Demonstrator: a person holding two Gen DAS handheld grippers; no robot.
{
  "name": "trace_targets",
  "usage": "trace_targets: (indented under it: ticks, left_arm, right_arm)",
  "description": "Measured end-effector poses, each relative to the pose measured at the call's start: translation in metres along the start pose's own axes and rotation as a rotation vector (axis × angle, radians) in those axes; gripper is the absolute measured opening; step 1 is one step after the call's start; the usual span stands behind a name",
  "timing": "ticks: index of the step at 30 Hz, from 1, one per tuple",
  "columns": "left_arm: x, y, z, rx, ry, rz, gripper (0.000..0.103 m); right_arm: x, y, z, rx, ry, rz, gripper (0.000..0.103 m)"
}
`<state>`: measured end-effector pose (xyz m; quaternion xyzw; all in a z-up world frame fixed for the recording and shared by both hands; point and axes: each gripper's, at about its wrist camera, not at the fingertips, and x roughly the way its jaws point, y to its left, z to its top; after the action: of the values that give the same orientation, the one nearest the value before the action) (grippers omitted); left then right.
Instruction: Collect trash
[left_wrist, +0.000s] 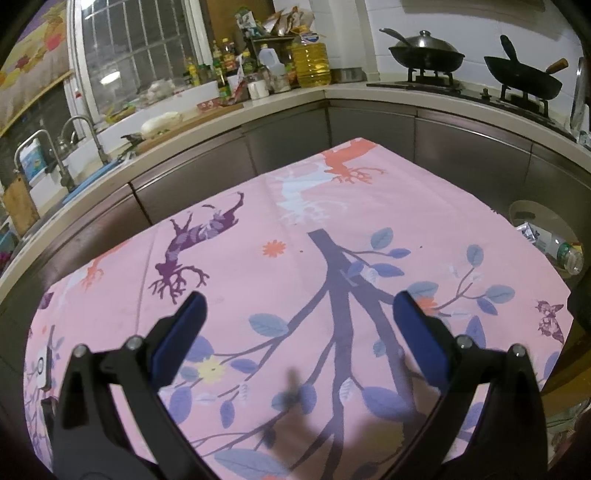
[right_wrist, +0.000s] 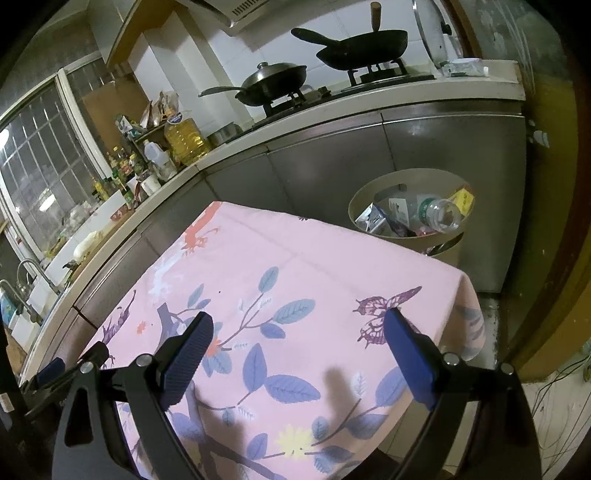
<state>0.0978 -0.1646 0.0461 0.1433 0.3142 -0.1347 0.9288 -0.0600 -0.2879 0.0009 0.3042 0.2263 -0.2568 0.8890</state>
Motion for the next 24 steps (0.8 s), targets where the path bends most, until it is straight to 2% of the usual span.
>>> trace_targets:
  ticks: [17,24]
  left_arm:
    - [-0.0001,-0.0001,-0.0011,-0.001,0.002,0.003,0.097]
    - [0.0002,0.0001,-0.0019,0.0,0.001,0.0,0.097]
  right_arm:
    - [0.0042,-0.0031,-0.0078,0.051,0.033,0.019,0.089]
    - [0.0011,-0.0023,-0.0081,0.048,0.022,0.029,0.089]
